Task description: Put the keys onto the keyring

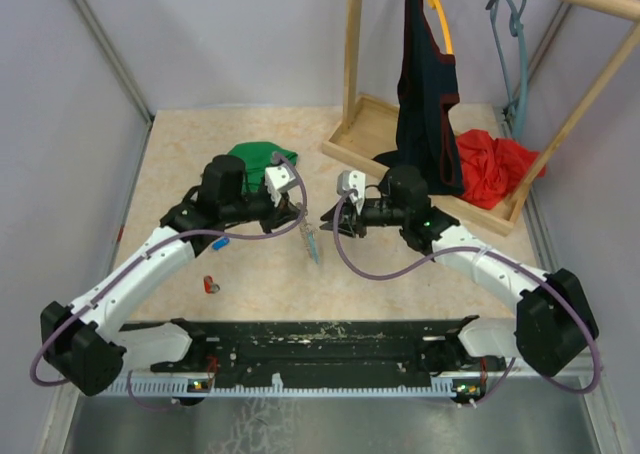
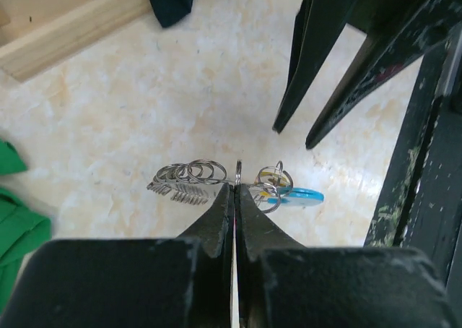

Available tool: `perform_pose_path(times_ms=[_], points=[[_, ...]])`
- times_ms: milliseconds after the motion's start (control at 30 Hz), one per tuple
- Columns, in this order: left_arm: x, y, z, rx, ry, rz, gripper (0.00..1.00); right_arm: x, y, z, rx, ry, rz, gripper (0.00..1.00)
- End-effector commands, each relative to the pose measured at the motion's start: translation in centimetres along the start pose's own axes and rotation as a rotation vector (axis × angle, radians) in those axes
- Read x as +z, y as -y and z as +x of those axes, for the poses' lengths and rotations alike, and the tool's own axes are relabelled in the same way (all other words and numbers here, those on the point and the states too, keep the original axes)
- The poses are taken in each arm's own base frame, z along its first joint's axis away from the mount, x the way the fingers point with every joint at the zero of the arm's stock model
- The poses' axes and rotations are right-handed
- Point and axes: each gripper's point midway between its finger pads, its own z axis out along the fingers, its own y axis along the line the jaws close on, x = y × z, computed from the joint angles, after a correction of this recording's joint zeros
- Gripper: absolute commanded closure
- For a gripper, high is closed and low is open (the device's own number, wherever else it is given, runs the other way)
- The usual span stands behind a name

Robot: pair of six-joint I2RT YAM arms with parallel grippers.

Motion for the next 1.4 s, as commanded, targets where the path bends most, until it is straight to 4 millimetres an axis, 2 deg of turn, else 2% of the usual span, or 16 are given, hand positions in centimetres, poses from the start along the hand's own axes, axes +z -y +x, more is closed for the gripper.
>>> perform_pose_path(times_ms=[0, 133, 400, 833, 1000, 1233, 1267, 1367], points=[[-1.1, 0.3, 3.1, 0.091, -0.204, 0.039, 1.0, 0.2, 1.1, -3.7, -0.185, 0.153, 0.046, 0.77], [-0.8, 0.9, 2.9, 0.146, -0.212, 0.096, 1.0, 0.7, 0.4, -3.8, -0.187, 0.21, 0.001, 0.77], [-0.2, 2.1, 2.5, 0.212, -0.23, 0.18, 1.0, 2.0, -0.7, -2.2, -0.128, 0.256, -0.095, 0.75], [0.7, 2.7, 2.2, 0.235, -0.255, 0.204, 1.0, 3.3, -1.6, -0.7, -0.079, 0.242, -0.18, 0.75], [0.8, 2.9, 2.2, 0.241, -0.253, 0.209, 1.0, 3.6, -1.5, -0.1, -0.066, 0.221, -0.185, 0.79], [1.0, 2.8, 2.6, 0.238, -0.244, 0.197, 1.0, 3.6, -1.5, -0.1, -0.049, 0.214, -0.185, 1.0], [1.0, 2.8, 2.8, 0.231, -0.238, 0.188, 0.99, 3.6, -1.5, -0.1, -0.047, 0.214, -0.183, 1.0], [1.0, 2.9, 2.7, 0.189, -0.198, 0.154, 0.9, 3.4, -1.4, -0.5, -0.04, 0.232, -0.164, 1.0]])
